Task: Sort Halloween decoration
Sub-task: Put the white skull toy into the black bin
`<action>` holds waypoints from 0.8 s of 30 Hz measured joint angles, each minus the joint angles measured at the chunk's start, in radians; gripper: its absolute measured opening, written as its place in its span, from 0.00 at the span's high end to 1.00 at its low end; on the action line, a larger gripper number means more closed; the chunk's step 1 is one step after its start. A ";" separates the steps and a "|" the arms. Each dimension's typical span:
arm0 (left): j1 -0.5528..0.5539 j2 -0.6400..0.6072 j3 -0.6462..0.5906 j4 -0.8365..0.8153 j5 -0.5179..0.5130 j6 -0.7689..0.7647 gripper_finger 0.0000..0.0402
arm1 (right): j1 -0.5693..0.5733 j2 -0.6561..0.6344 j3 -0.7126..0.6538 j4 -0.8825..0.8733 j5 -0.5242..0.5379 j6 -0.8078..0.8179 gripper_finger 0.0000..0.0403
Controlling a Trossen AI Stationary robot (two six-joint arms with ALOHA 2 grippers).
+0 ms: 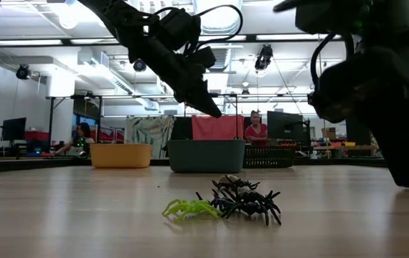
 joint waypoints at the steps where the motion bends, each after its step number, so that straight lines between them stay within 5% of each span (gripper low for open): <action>1: 0.000 0.000 0.000 0.000 0.000 0.000 0.86 | 0.000 0.007 0.000 0.007 -0.001 -0.001 0.85; 8: 0.000 0.000 0.000 -0.002 0.000 0.000 0.86 | -0.001 0.008 0.000 0.019 0.003 -0.089 0.85; 18: 0.000 0.000 0.000 -0.004 0.000 0.000 0.86 | -0.018 -0.040 0.025 0.013 0.004 -0.639 0.85; 24: 0.000 0.000 0.000 -0.009 0.000 0.000 0.86 | -0.009 -0.042 0.083 -0.082 -0.022 -0.706 0.79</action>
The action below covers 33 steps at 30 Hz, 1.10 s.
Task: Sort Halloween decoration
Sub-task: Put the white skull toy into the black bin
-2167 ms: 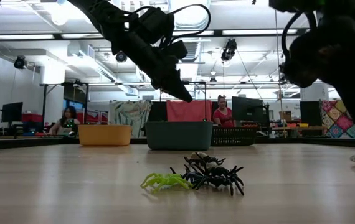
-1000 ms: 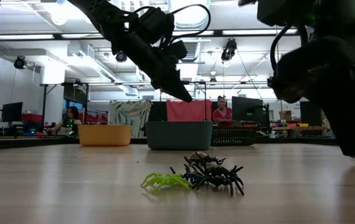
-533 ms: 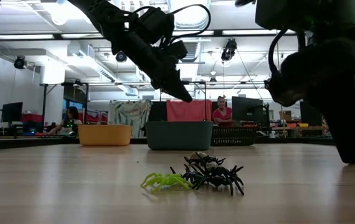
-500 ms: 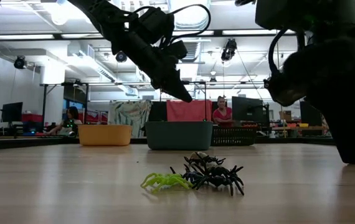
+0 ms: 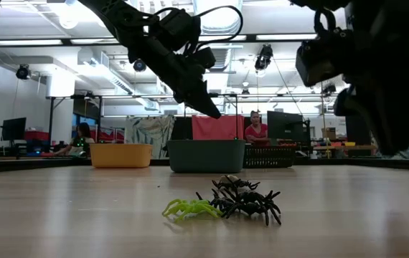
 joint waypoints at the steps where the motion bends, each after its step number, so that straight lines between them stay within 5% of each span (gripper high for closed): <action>1: 0.000 0.000 0.000 0.000 0.000 0.000 0.86 | 0.000 0.000 0.006 -0.009 0.003 -0.016 0.77; 9: 0.000 0.000 0.000 0.000 0.000 0.000 0.86 | 0.078 0.000 -0.014 -0.056 0.023 -0.123 0.64; 17: 0.000 0.000 0.000 0.005 0.000 0.003 0.86 | 0.098 0.001 -0.017 -0.054 0.108 -0.113 0.67; 33: 0.000 0.000 0.000 0.004 0.000 0.004 0.86 | 0.099 0.106 -0.017 -0.028 0.104 -0.084 0.73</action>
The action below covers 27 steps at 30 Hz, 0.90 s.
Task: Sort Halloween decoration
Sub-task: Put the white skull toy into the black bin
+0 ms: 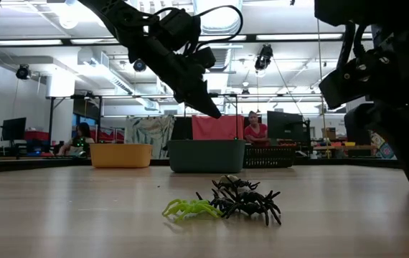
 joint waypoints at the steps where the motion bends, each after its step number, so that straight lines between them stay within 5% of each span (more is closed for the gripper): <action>1: 0.000 0.000 0.000 0.000 0.000 0.000 0.86 | 0.000 0.000 0.000 0.000 0.000 0.002 0.73; 27: 0.000 0.000 0.000 0.000 0.000 0.000 0.86 | -0.001 -0.022 -0.002 0.005 0.028 -0.024 0.94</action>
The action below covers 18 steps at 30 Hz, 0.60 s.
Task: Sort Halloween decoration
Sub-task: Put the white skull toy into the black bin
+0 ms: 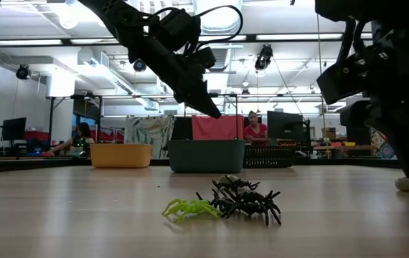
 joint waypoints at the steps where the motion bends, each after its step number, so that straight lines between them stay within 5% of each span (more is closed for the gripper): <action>1: 0.000 0.000 0.000 0.000 0.000 0.000 0.86 | 0.000 0.000 0.000 0.000 -0.001 -0.004 0.93; 11: 0.000 0.000 0.000 0.000 0.000 0.000 0.86 | -0.002 -0.001 0.026 -0.009 -0.001 -0.011 0.74; 18: 0.000 0.000 0.000 0.000 0.000 0.000 0.86 | -0.006 -0.002 0.049 -0.008 0.002 -0.050 0.73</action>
